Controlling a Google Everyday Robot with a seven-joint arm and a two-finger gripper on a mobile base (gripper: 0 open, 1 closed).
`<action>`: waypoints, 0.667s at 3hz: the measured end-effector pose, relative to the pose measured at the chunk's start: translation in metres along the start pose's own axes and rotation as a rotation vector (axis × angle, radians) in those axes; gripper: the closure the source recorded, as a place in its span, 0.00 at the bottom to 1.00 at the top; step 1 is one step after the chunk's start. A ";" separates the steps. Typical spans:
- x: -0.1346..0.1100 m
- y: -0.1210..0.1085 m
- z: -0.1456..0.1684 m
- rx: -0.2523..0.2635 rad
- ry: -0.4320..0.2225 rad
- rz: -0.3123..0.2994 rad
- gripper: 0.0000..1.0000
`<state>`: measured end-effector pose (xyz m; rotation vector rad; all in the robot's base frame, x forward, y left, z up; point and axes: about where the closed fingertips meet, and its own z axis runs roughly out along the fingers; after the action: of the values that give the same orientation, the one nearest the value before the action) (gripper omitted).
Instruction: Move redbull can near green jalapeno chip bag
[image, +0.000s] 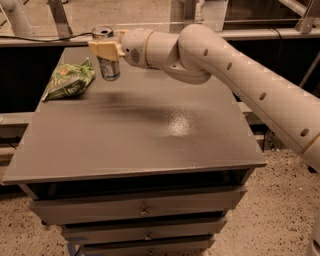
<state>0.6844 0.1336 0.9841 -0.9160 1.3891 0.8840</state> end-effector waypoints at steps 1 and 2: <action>0.027 0.002 0.038 -0.002 0.008 0.011 1.00; 0.055 -0.006 0.053 0.018 0.014 0.016 1.00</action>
Offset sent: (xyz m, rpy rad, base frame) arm 0.0457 0.0489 -0.0936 -0.0107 0.0264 -0.0570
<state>0.7111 0.1790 0.9277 -0.9001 1.4159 0.8776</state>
